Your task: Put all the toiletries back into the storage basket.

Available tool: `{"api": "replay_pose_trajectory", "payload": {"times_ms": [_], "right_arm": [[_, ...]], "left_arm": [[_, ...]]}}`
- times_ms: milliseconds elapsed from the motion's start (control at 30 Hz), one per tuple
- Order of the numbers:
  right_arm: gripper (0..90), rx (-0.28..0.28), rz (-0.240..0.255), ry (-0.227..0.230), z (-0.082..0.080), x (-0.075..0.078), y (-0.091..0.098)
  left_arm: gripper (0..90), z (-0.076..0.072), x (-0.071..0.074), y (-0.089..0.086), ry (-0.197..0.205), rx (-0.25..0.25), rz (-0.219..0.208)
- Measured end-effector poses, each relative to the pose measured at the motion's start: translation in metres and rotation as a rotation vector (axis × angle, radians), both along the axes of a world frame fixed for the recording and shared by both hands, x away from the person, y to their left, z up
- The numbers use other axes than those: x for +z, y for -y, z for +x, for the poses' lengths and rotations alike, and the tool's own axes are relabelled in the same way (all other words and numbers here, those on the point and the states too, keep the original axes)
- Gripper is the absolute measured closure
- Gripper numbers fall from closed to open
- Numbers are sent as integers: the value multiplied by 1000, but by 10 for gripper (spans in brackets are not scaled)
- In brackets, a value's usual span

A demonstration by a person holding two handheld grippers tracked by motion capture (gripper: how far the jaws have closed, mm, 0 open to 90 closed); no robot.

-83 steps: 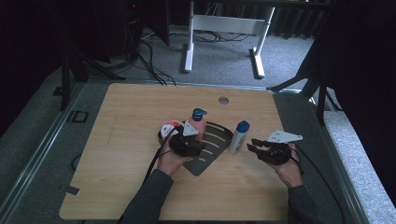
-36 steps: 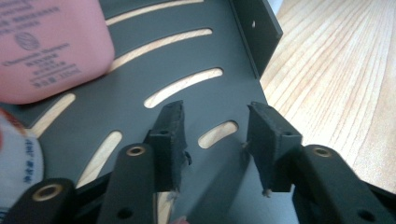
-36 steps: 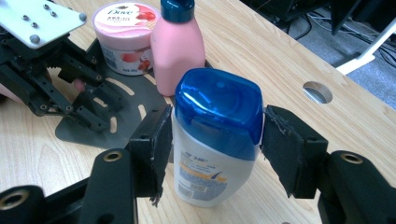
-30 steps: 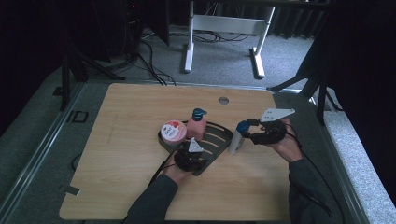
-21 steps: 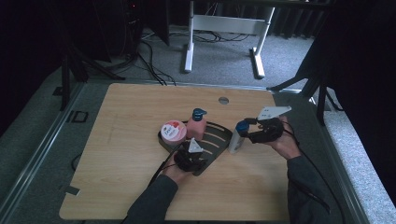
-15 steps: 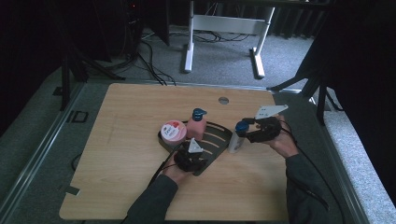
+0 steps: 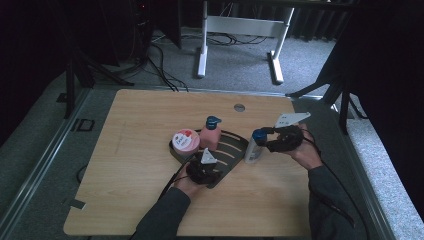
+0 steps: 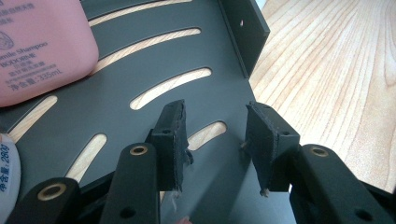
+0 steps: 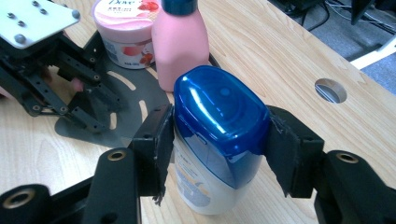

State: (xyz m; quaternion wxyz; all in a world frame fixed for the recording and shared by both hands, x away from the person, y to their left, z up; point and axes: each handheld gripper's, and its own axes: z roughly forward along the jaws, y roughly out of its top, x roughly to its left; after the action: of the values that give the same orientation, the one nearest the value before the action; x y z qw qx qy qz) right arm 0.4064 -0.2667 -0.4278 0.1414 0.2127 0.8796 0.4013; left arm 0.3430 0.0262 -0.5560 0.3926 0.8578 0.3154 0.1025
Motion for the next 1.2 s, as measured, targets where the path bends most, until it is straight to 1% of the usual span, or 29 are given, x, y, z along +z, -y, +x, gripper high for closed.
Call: {"api": "replay_pose_trajectory", "payload": {"times_ms": [100,267,433,633,767,833,933,1200], "right_arm": [[472,6,-1,-3,-2,2,2],[503,16,-25,-2,-3,5,3],[507,27,-49,-1,-2,7,2],[510,39,-66,-3,0,9,0],[533,44,-69,-4,-3,10,0],[547,39,-70,-6,-4,10,1],[571,45,-64,-14,-5,11,4],[583,63,-95,-15,-8,14,3]], "left_arm": [[580,0,0,0,0,0,-2],[577,0,0,0,-2,-1,-3],[566,1,0,-1,-7,-6,-8],[567,1,0,-1,-8,-9,-6],[566,1,0,-1,-8,-9,-6],[565,1,0,-1,-8,-9,-6],[564,1,0,-1,-8,-9,-8],[559,1,0,-1,-11,-10,-11]]}}
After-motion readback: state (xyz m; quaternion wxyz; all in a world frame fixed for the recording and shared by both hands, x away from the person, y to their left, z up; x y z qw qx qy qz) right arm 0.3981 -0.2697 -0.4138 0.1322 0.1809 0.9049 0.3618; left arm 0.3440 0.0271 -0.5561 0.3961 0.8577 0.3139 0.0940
